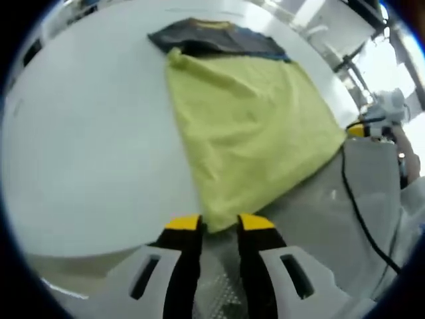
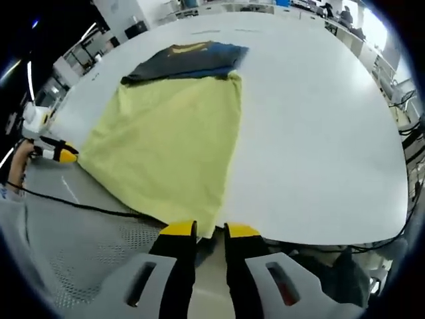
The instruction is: Fold the garment on the visible template until the final outline fits inside the template.
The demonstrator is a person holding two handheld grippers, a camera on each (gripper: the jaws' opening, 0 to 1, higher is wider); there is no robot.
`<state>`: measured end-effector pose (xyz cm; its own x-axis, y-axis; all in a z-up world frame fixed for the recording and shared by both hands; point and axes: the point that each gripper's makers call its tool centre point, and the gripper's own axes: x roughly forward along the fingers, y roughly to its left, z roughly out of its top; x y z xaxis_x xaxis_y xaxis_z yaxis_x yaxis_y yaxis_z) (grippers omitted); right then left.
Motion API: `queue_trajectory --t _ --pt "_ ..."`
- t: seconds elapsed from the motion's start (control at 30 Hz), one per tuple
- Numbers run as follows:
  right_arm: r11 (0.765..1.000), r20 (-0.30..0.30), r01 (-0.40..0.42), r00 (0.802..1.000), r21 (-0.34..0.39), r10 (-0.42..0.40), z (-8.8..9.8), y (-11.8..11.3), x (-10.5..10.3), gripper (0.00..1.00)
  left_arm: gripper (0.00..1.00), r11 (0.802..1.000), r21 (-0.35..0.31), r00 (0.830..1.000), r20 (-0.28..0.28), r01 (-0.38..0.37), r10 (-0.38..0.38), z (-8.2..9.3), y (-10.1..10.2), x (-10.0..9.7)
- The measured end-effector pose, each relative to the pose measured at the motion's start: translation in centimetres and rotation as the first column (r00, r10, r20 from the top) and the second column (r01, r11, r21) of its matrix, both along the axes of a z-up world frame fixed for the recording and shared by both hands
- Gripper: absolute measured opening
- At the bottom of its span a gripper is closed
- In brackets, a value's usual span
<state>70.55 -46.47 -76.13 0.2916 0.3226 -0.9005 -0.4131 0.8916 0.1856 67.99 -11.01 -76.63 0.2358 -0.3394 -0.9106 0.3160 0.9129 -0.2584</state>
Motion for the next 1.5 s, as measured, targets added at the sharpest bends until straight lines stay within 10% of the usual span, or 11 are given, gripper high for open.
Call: queue_trajectory --t 1.5 --pt "1.0 -0.038 -0.011 0.999 0.001 0.011 -1.2 0.0 -0.1 0.07 0.05 0.999 0.032 1.0 -0.028 0.008 -0.007 -1.1 0.4 -0.4"
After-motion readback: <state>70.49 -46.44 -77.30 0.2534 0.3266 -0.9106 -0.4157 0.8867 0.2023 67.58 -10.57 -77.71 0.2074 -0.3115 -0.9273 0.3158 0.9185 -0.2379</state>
